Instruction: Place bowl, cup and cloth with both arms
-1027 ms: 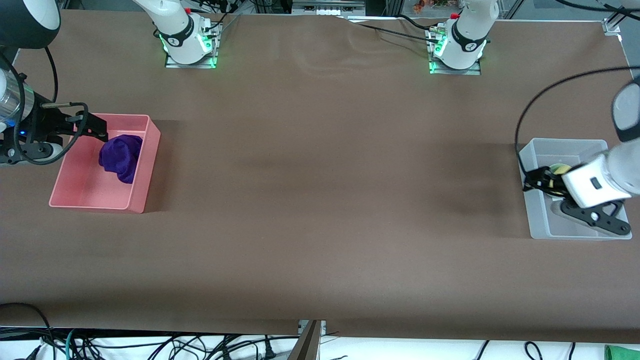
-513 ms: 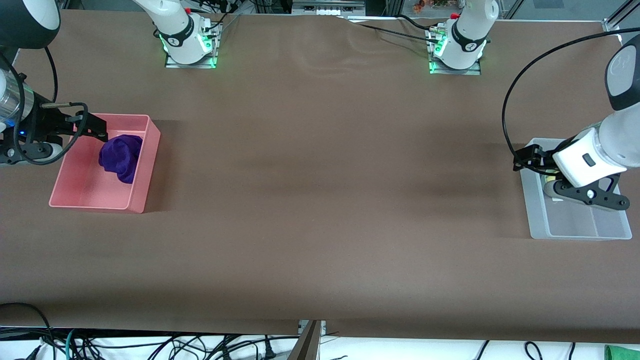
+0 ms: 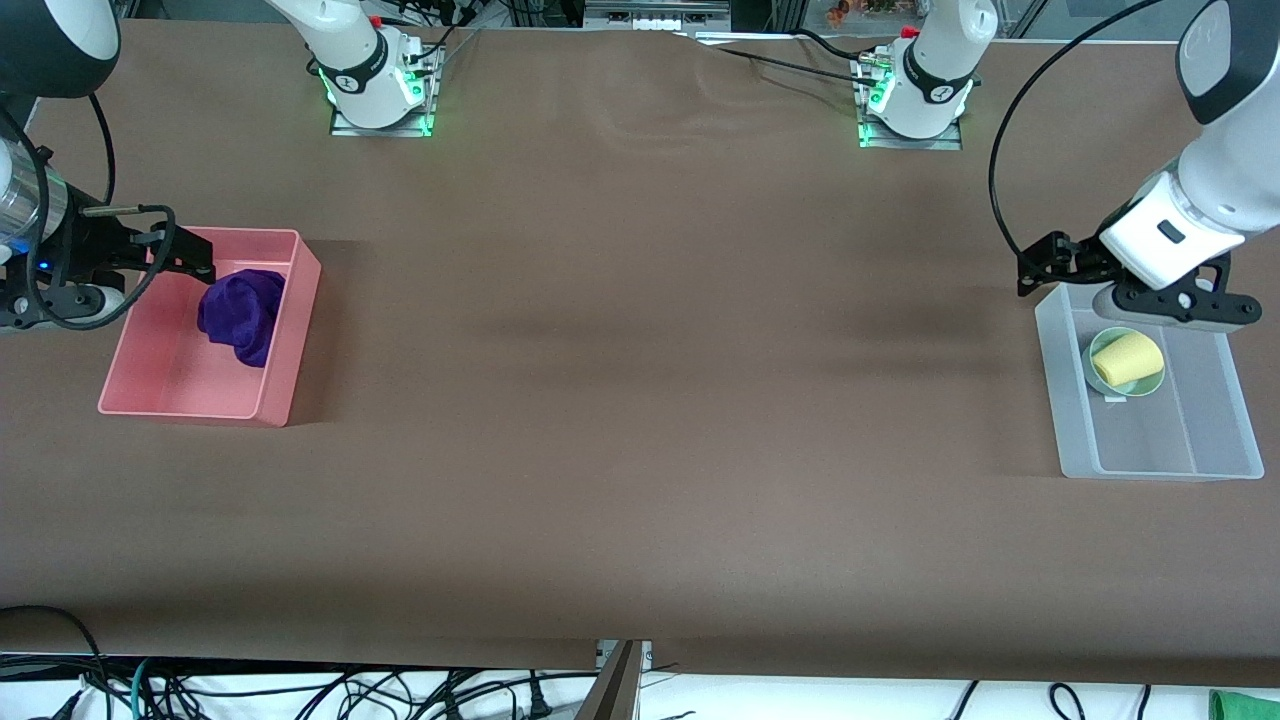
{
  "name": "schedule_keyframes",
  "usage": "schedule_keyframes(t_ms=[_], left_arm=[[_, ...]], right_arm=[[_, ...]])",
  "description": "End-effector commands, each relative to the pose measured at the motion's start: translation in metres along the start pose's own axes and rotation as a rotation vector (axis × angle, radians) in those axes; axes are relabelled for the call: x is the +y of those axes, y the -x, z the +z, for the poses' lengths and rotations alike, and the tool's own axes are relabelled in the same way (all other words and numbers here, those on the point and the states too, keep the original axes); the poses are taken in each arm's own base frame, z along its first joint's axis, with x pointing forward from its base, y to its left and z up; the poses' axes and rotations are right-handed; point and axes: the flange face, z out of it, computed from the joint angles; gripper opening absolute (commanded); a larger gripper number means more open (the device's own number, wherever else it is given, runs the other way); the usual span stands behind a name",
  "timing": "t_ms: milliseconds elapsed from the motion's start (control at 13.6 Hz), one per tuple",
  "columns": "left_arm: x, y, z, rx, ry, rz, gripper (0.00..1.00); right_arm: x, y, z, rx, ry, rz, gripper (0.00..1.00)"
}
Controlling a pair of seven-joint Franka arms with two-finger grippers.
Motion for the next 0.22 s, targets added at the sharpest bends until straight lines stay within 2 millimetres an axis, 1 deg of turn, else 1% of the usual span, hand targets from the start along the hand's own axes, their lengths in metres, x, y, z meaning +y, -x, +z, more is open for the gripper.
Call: schedule_keyframes(t_ms=[0,147], left_arm=[[0.0014,0.0044,0.0022,0.014,0.009,-0.017,1.0],[0.0006,0.0044,0.0022,0.014,0.009,-0.018,1.0]], right_arm=[[0.0029,0.0024,-0.0027,0.001,0.006,0.023,1.0],[0.007,0.0029,-0.0023,0.0,0.004,0.031,1.0]])
